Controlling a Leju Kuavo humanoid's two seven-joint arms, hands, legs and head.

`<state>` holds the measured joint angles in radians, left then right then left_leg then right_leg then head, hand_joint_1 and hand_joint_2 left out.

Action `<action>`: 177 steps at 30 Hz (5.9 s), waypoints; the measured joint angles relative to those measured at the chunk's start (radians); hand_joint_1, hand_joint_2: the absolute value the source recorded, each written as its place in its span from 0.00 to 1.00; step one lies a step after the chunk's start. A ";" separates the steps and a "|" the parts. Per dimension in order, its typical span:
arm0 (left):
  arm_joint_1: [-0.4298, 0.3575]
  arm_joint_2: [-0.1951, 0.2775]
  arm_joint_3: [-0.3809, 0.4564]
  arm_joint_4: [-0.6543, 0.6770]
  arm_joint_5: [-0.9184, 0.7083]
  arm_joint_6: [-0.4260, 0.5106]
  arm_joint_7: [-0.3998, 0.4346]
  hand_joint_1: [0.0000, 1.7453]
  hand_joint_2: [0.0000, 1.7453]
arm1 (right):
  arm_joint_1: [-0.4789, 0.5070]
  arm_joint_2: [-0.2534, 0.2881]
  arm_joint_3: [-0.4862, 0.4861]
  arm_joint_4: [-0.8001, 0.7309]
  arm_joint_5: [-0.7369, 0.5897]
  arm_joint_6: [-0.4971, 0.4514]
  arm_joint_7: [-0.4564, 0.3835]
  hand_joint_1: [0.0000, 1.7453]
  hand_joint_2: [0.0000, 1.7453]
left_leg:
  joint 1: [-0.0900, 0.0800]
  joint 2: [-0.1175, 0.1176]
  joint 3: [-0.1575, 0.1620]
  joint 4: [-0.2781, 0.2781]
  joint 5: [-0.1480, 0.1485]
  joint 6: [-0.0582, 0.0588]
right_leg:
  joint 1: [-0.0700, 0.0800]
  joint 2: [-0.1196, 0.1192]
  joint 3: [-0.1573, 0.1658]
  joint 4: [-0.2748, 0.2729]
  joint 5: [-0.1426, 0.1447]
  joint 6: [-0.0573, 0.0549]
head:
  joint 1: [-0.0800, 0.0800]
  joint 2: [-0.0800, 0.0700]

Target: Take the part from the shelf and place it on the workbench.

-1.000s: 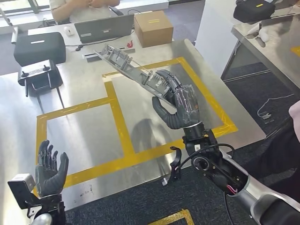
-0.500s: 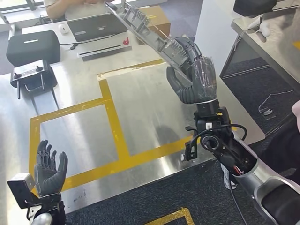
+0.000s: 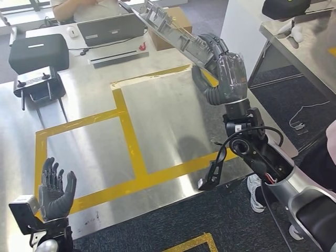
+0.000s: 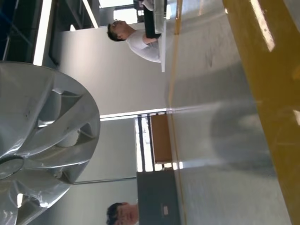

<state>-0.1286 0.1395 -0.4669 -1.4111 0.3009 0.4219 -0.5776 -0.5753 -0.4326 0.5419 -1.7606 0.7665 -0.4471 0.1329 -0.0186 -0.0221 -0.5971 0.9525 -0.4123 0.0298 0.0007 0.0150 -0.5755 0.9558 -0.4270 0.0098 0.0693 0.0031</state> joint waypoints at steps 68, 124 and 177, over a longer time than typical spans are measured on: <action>-0.056 -0.014 -0.002 0.064 0.055 -0.092 -0.043 0.00 1.00 | -0.272 0.182 0.352 0.833 0.007 0.230 -0.126 0.00 0.00 | -0.001 -0.001 -0.029 -0.035 0.054 -0.002 | -0.001 -0.004 -0.026 -0.037 0.055 -0.001 | 0.002 0.000; -0.028 0.007 0.006 0.048 0.014 -0.050 -0.014 0.00 0.00 | 0.010 0.123 0.135 0.037 -0.843 0.132 -0.250 0.00 0.00 | -0.001 0.000 -0.012 -0.035 0.044 -0.004 | -0.001 -0.003 -0.010 -0.037 0.045 -0.003 | 0.002 0.000; -0.023 -0.003 0.019 0.044 -0.001 -0.060 -0.016 0.00 0.00 | 0.115 0.122 0.102 -0.027 -0.837 0.153 -0.262 0.00 0.00 | 0.027 0.013 -0.102 0.292 -0.165 -0.048 | -0.019 -0.008 -0.006 -0.015 0.039 -0.010 | 0.006 0.000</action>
<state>-0.1521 0.1369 -0.4475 -1.3668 0.2995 0.3620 -0.5940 -0.4607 -0.3101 0.6439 -1.7873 -0.0708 -0.2942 -0.1295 0.0088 -0.0094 -0.6996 1.2443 -0.5771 -0.0183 -0.0187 0.0066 -0.5819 0.9408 -0.3884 -0.0004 0.0750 0.0031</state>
